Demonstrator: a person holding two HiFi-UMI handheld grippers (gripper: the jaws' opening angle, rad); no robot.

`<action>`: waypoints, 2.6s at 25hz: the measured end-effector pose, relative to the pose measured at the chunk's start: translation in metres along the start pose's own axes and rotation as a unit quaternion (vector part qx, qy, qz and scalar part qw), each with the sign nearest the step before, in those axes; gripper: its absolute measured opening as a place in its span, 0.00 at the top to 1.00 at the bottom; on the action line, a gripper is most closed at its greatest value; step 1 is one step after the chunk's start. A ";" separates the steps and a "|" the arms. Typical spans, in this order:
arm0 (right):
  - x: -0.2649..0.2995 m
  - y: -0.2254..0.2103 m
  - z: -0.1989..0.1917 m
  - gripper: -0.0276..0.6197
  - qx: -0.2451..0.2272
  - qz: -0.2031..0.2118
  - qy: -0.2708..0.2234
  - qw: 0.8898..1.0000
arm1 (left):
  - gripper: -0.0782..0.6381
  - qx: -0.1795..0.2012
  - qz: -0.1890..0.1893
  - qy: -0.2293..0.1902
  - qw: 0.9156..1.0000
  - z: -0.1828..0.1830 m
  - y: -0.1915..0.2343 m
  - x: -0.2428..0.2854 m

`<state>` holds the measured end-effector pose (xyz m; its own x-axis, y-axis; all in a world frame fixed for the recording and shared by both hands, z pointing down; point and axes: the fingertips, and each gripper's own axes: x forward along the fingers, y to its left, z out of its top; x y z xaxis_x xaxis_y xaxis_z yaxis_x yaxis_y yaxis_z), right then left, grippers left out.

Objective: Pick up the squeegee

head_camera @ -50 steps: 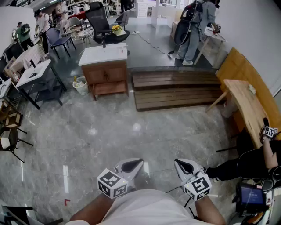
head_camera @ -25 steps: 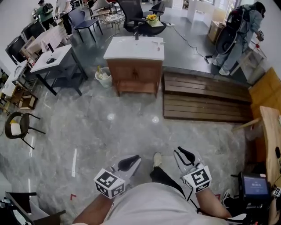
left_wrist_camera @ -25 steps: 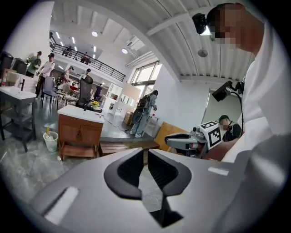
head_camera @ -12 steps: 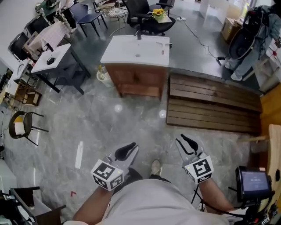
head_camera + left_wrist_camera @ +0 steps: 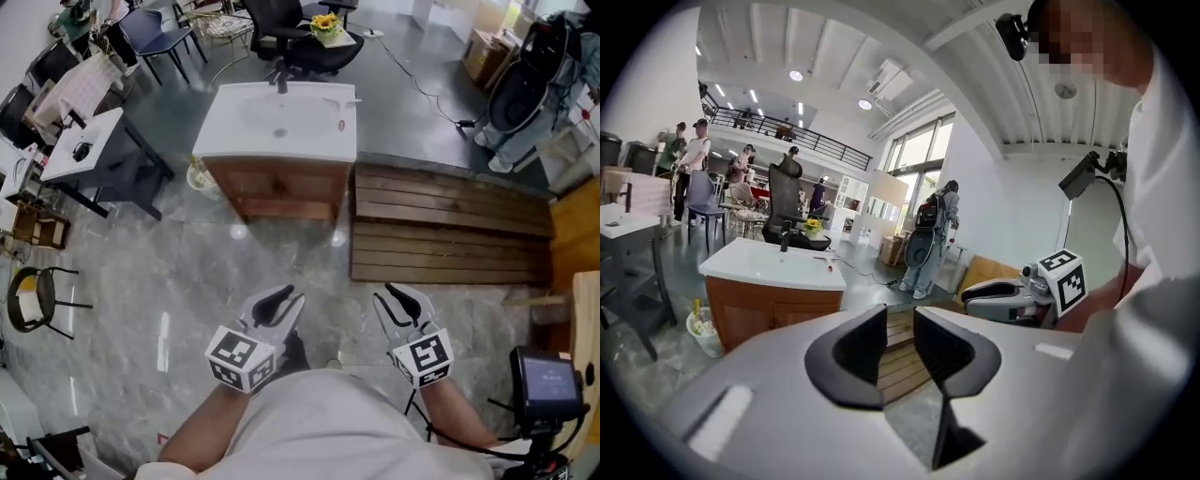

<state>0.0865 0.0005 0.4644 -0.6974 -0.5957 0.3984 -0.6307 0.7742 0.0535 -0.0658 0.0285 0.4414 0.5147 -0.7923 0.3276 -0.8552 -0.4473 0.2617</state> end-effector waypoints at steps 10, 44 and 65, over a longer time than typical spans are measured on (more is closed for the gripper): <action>0.131 -0.063 0.078 0.82 0.029 -0.076 -0.001 0.997 | 0.72 0.054 -0.056 0.028 0.997 0.076 0.144 0.118; 0.229 -0.426 0.021 0.82 0.090 -0.097 0.097 0.986 | 0.63 -0.002 0.209 0.125 0.970 0.113 0.367 0.642; 0.247 -0.424 0.017 0.82 0.099 -0.080 0.113 0.985 | 0.74 -0.031 0.202 0.141 0.969 0.095 0.382 0.634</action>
<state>0.1762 -0.4787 0.5246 -0.5043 -0.6261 0.5947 -0.7956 0.6046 -0.0382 -0.0718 -0.6845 0.6627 0.1419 -0.7481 0.6482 -0.9896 -0.0911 0.1115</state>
